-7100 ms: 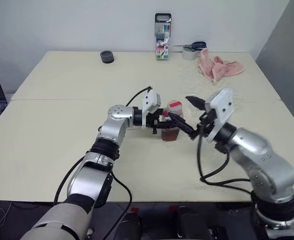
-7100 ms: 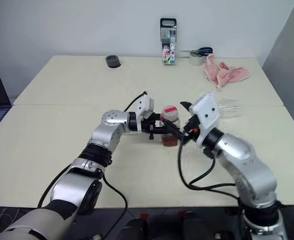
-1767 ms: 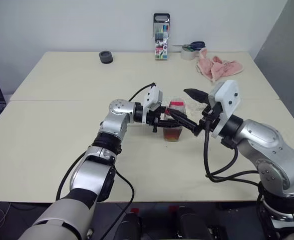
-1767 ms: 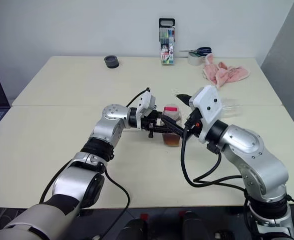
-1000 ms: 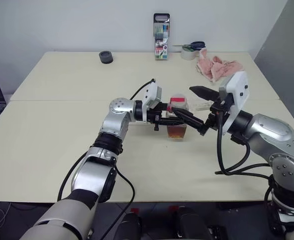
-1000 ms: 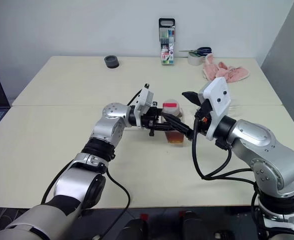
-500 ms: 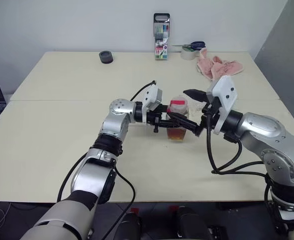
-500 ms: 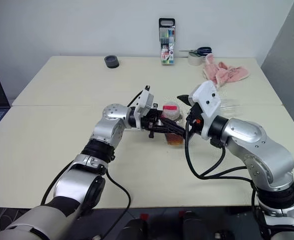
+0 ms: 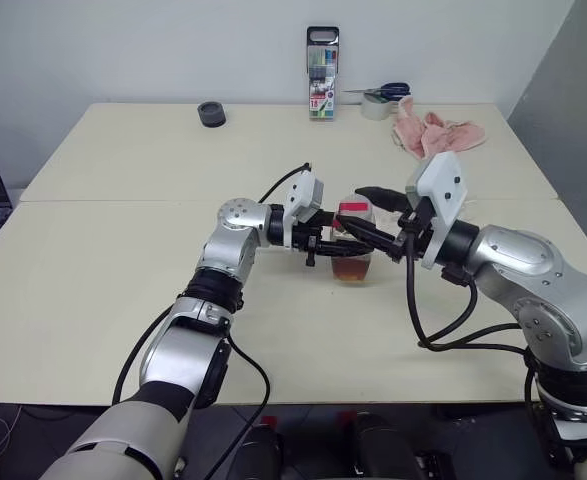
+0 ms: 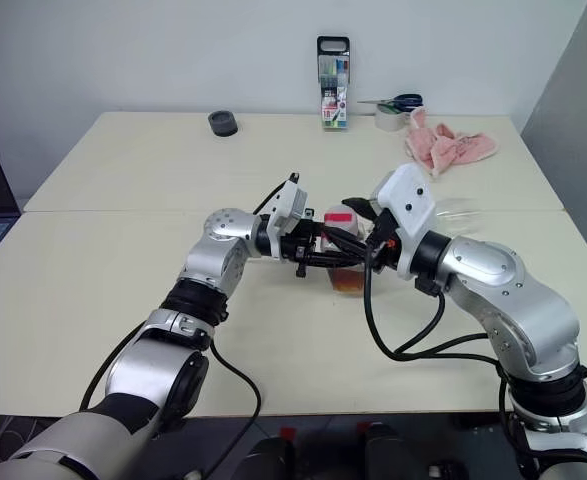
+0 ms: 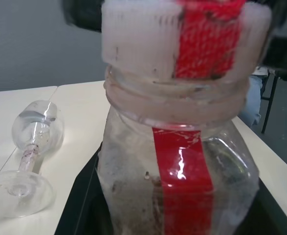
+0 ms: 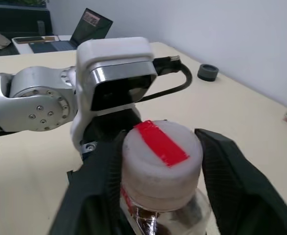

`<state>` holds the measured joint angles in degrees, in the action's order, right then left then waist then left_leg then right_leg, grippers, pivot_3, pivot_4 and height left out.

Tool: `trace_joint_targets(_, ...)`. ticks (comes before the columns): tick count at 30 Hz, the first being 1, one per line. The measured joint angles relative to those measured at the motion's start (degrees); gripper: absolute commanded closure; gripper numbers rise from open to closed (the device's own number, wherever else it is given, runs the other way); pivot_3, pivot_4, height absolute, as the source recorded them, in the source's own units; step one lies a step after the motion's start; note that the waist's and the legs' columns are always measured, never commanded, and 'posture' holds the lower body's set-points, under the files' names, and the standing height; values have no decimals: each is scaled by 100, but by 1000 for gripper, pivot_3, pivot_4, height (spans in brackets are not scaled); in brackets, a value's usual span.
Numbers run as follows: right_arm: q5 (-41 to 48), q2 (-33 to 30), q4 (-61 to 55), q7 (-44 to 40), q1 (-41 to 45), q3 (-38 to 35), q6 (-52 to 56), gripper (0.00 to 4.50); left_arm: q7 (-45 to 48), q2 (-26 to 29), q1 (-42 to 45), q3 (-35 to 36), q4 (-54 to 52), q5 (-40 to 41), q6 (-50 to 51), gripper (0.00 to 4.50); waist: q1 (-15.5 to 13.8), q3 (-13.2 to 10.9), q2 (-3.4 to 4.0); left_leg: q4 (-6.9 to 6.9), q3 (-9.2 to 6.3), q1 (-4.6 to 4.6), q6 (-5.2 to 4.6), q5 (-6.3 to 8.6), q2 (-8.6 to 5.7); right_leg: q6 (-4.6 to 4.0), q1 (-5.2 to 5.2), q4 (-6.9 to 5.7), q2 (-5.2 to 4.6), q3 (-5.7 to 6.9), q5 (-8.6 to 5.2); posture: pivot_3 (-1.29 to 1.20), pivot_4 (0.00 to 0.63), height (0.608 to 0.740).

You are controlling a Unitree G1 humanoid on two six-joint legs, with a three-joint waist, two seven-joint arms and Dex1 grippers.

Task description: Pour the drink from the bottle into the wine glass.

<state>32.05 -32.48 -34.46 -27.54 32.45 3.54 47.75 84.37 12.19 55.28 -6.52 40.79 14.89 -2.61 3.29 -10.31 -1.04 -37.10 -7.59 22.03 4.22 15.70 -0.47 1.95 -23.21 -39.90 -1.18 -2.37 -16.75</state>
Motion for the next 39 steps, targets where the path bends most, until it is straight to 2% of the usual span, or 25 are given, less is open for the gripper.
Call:
trace_joint_targets(9, -145, 6, -72, -95, -66, -60, -255, 2766, 4, 2, -24, -28, 2, -26, -2, 2786, 0, 0, 0, 1, 0, 0, 0, 0, 0, 0, 0, 1, 0, 0, 0, 0, 150, 740)
trace_joint_targets(13, 963, 778, -90, 268, -374, -924, 14, 2768, 0, 16, -116, -32, -38, -25, -8, 2786, 2, 0, -1, 1, 0, 0, 0, 0, 2, -1, 0, -1, -1, -2, 0, 0, 150, 740)
trace_joint_targets(16, 1236, 733, -259, 537, -700, -1350, 127, 2769, -57, 70, -169, -31, -84, -25, 10, 2786, -7, 0, 0, 1, -1, 1, 0, 0, -1, -1, 1, -1, -3, 0, 0, 0, 150, 740)
trace_joint_targets(18, 999, 562, -306, 673, -1119, -1424, 22, 2769, -151, 169, -188, 1, -113, -22, 89, 2786, -7, 0, 0, 2, 0, 1, -1, 0, -2, 0, 1, 0, -3, -1, 0, 0, 150, 740)
trace_joint_targets(21, 196, 371, -193, 915, -1899, -1391, -431, 2769, -288, 337, -259, 66, -199, -10, 216, 2786, -6, 0, 0, 3, 2, -1, -1, 0, -3, 1, 1, 0, -1, -3, -1, 0, 150, 740)
trace_joint_targets(25, -767, 423, 382, 1230, -2777, -1221, -959, 2769, -401, 525, -327, 150, -233, 12, 358, 2786, -4, 0, 0, 3, 6, -4, -1, 0, 0, 1, 1, -3, 2, -5, -1, 0, 150, 740)
trace_joint_targets(33, -917, 543, 676, 964, -3384, -911, -841, 30, -723, 705, -320, 273, -189, 13, 381, 2786, 1, 0, 0, 2, 6, -6, 0, 0, 1, 1, 1, -3, 3, -7, -1, 0, 150, 740)
trace_joint_targets(36, -858, 127, 601, 664, -3434, -911, -662, 0, -1123, 799, -273, 417, -32, -23, 350, 2787, -1, 0, 0, 2, 6, -6, -1, 0, 1, 1, 1, -2, 3, -7, -1, 0, 150, 740)
trace_joint_targets(39, -1042, -607, 413, 266, -3444, -914, -703, 0, -1746, 921, -240, 592, 123, -171, 225, 2787, -2, 0, -1, 2, 5, -6, -1, 0, 1, 2, 1, -1, 3, -5, -1, 0, 150, 740)
